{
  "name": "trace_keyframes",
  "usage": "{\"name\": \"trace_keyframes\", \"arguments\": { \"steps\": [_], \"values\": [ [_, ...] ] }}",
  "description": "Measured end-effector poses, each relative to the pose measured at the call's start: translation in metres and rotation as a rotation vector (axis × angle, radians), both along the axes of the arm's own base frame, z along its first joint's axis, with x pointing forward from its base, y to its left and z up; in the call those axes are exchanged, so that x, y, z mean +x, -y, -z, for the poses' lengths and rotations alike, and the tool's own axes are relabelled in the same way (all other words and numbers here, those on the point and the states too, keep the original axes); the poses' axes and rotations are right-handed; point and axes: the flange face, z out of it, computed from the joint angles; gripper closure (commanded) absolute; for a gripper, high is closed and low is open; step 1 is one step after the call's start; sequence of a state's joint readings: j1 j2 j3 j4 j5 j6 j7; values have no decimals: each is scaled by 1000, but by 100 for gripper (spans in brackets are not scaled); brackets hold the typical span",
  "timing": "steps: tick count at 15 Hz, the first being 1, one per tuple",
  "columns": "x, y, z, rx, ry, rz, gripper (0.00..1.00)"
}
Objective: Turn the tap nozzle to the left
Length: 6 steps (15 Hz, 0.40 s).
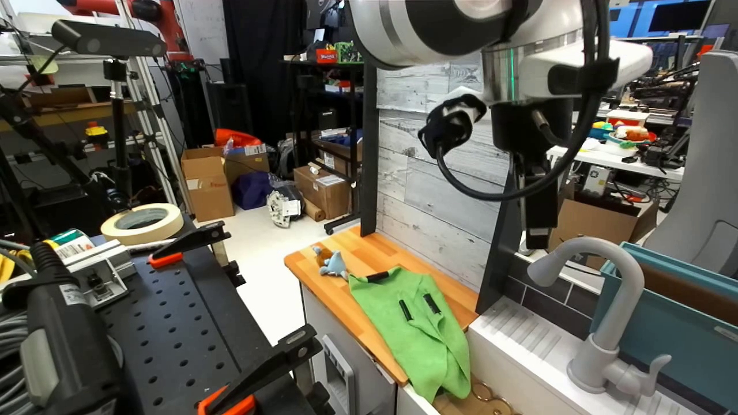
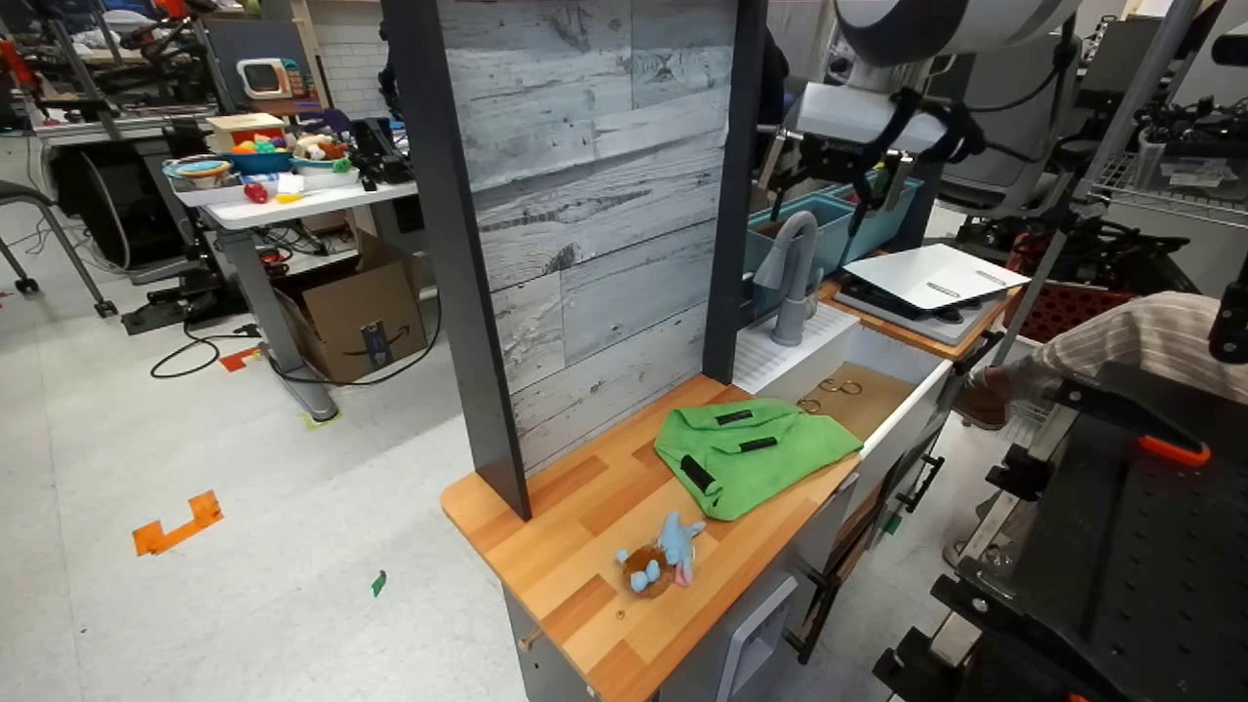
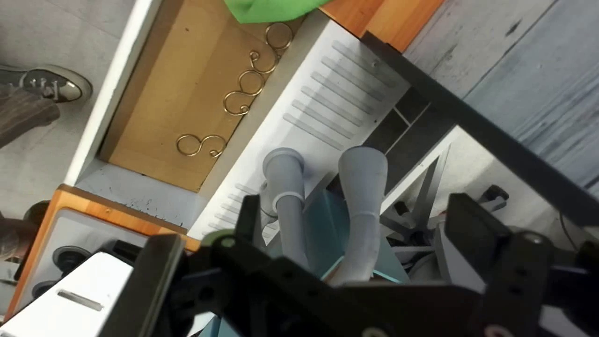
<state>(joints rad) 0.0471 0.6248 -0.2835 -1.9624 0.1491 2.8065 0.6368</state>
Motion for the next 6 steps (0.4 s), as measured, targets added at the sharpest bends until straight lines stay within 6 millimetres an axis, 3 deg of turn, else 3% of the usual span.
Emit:
{"name": "trace_keyframes", "arguments": {
  "steps": [6],
  "values": [
    [-59,-60,-48,40,-132,-296,0]
  ]
}}
